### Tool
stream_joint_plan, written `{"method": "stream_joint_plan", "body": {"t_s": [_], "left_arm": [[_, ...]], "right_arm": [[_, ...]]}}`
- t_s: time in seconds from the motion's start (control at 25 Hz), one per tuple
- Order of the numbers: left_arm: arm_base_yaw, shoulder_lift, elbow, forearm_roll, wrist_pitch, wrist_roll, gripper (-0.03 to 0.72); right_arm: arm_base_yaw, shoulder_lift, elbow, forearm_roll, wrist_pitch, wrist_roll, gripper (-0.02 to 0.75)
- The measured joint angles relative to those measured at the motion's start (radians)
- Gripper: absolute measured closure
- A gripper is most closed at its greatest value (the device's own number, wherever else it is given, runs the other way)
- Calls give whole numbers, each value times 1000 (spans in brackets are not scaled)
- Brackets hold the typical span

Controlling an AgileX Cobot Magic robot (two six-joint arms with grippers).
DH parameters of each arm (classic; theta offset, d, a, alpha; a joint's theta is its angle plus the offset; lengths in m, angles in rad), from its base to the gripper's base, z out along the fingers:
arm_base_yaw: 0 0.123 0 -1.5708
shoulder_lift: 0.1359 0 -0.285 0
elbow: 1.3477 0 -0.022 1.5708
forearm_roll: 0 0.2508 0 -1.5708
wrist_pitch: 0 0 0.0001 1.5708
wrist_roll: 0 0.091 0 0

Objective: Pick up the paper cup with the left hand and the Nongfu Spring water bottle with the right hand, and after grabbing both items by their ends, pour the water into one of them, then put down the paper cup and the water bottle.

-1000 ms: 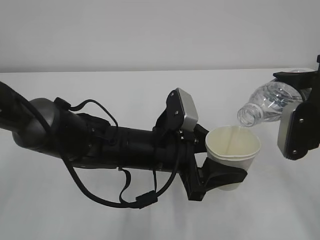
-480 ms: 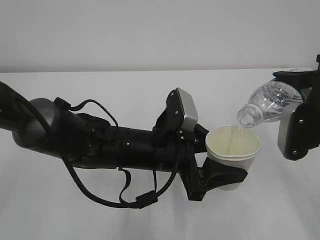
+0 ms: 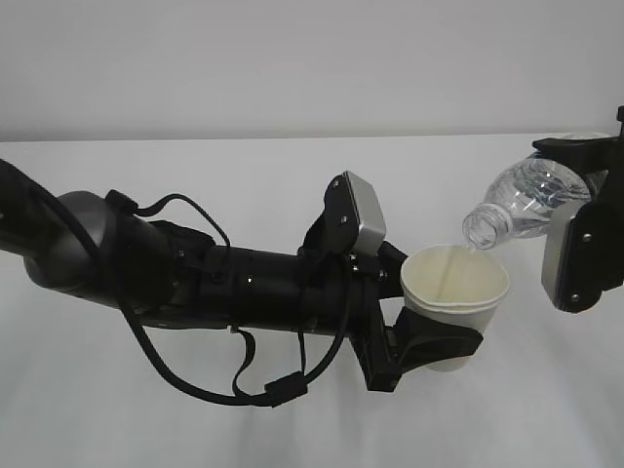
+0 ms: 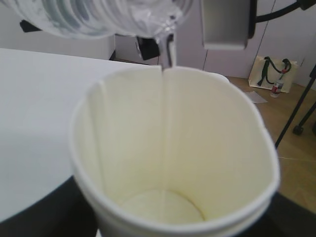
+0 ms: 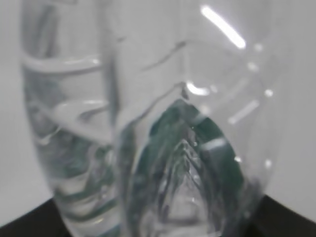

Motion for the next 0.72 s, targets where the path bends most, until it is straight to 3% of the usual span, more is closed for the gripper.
{"method": "stream_joint_plan", "body": {"t_s": [0.72], "left_arm": [[0, 0, 0, 0, 0, 0, 192]], "right_arm": [[0, 0, 0, 0, -4, -15, 314]]}}
